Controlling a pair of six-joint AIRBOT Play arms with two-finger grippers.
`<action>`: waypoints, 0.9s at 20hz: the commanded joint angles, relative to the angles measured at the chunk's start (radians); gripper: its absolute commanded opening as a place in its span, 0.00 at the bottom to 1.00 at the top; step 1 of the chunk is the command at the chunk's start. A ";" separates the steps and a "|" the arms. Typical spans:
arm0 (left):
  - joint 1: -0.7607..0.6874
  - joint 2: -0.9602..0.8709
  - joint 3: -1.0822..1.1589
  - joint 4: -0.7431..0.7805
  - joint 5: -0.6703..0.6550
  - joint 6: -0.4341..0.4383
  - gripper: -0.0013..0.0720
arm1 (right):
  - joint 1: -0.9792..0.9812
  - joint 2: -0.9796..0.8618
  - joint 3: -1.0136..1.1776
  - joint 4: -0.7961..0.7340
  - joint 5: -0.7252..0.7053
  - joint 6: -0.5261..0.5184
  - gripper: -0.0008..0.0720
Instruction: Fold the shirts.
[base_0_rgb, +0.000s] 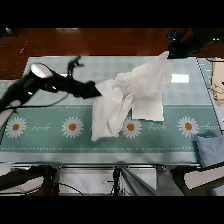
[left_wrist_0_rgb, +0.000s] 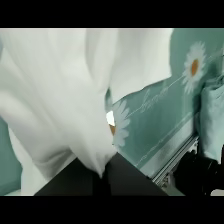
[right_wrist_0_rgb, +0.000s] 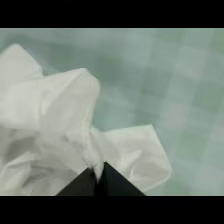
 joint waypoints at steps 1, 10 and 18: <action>0.103 0.169 0.186 -0.001 -0.057 0.002 0.07 | 0.000 0.122 0.029 0.064 -0.022 0.001 0.04; 0.291 0.505 0.846 0.325 -0.082 -0.009 0.07 | 0.000 0.686 0.045 0.047 -0.401 0.027 0.04; 0.291 0.745 0.887 0.573 -0.384 -0.256 0.07 | 0.000 0.967 0.045 -0.108 -0.110 0.223 0.04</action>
